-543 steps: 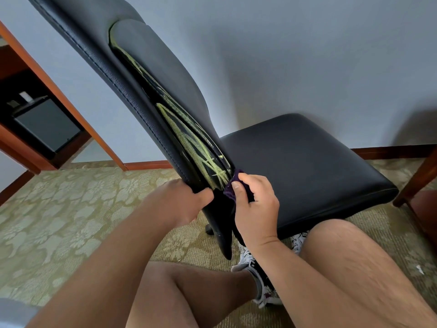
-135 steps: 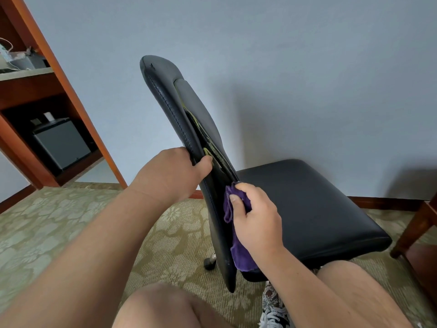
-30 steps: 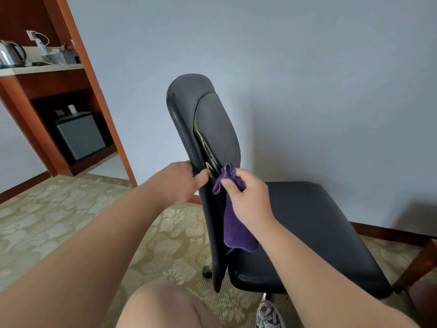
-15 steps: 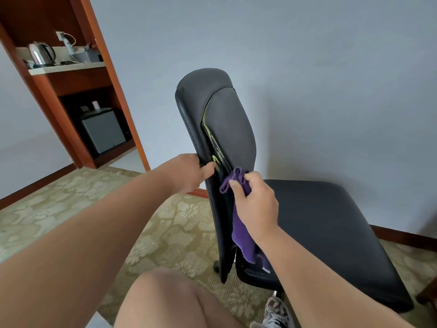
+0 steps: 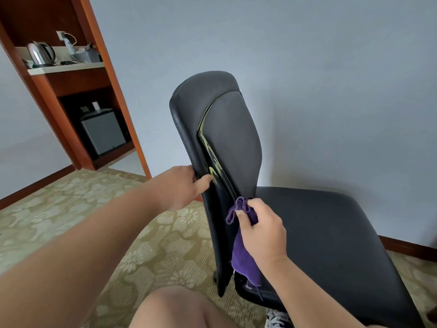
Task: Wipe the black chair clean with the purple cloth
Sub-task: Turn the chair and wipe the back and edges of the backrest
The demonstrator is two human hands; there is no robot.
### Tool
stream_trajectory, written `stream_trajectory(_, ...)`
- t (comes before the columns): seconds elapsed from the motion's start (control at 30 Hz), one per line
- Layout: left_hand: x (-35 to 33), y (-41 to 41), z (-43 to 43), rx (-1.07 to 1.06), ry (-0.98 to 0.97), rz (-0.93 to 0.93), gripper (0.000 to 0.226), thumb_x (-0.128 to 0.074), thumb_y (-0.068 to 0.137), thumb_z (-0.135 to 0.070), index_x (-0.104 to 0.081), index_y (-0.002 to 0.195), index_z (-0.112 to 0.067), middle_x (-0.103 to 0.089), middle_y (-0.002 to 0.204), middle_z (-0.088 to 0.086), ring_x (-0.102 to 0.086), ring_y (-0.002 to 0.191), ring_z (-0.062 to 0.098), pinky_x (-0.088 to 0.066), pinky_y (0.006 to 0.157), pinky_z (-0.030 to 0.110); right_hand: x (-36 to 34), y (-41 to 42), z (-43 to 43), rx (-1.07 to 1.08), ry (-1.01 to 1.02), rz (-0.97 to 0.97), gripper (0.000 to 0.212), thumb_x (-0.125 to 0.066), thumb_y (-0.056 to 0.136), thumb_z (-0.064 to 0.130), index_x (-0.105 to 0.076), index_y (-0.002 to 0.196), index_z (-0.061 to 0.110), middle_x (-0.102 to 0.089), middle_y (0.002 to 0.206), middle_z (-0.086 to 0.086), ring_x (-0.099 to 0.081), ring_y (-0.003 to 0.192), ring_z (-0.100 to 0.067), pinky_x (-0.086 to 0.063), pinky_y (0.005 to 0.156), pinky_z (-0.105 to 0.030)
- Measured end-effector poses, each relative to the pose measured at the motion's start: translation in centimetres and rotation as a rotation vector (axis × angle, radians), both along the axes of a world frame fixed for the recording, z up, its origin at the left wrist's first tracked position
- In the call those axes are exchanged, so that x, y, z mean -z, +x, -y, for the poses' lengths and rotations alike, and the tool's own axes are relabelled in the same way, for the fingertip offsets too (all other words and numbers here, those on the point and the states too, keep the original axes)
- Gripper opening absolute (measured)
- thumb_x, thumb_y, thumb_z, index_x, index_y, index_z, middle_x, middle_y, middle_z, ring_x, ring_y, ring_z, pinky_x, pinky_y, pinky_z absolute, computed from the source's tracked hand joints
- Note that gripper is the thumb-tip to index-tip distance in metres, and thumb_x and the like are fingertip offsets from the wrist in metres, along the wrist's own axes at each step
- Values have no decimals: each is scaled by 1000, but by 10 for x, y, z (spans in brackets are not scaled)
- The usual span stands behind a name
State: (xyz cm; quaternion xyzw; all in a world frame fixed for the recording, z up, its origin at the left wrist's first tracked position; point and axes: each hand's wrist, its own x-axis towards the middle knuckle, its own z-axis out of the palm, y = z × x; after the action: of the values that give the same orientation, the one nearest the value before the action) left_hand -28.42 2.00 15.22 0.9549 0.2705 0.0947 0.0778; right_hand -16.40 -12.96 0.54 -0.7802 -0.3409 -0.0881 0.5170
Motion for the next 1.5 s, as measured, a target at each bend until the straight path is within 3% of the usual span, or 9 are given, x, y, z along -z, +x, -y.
stream_trajectory(0.13,-3,-4,-11,11,10,-68,80,-23,85,-79,-58,65,-8,-68,64,4,-63,54,15,-54,60,34,-21,-1,-5,-80,187,-82,25,-70,90,22,-70,115,27,-65,93,20,-63,89,-5,-52,81,-27)
stream_trajectory(0.43,-73,-12,-25,-78,-81,59,80,-29,62,-99,-61,85,-30,-70,66,-21,-67,72,5,-51,73,33,-70,-8,-14,-203,251,152,31,-62,94,7,-71,121,20,-53,84,6,-54,72,-16,-52,65,-41)
stream_trajectory(0.7,-80,12,-21,-144,10,226,68,-30,90,-67,-65,57,-18,-66,53,-11,-61,62,16,-41,58,27,-106,-23,-35,-251,194,211,35,-56,98,13,-66,128,27,-48,84,9,-51,71,-15,-50,60,-40)
stream_trajectory(0.9,-75,7,-15,-37,68,227,48,-28,99,-45,-44,60,-67,-67,78,13,-61,70,32,-54,74,52,-92,-25,-35,-230,51,96,38,-52,98,15,-63,130,31,-53,89,7,-55,78,-18,-52,71,-44)
stream_trajectory(1.03,-75,8,-16,-73,5,317,44,-26,96,-53,-53,63,-46,-66,81,15,-61,70,32,-55,73,51,-91,-25,-32,-187,-16,174,36,-51,97,16,-65,125,34,-51,86,8,-51,73,-18,-50,65,-41)
stream_trajectory(1.13,-72,8,-13,-52,9,300,46,-28,97,-50,-51,58,-55,-66,79,13,-61,69,34,-55,69,51,-95,-27,-30,-163,-4,230,35,-54,96,14,-67,122,32,-51,84,9,-51,69,-18,-49,61,-39)
stream_trajectory(1.27,-69,8,-15,-106,-30,326,49,-29,87,-62,-59,75,-25,-66,75,8,-65,74,33,-55,68,43,-88,-32,-32,-125,67,255,32,-58,94,15,-68,122,29,-45,82,14,-46,66,-12,-44,56,-29)
stream_trajectory(1.4,-68,7,-13,-85,-28,352,46,-31,99,-43,-46,60,-63,-65,78,11,-62,71,34,-56,67,49,-65,-32,-23,-140,-2,260,30,-60,93,15,-69,119,26,-48,84,12,-46,65,-11,-46,56,-29)
stream_trajectory(1.5,-68,10,-14,-123,-21,317,37,-31,94,-52,-54,66,-42,-62,73,7,-61,69,30,-53,64,40,-58,-28,-15,-178,-41,235,27,-60,94,17,-69,119,25,-50,90,12,-50,67,-11,-47,60,-28)
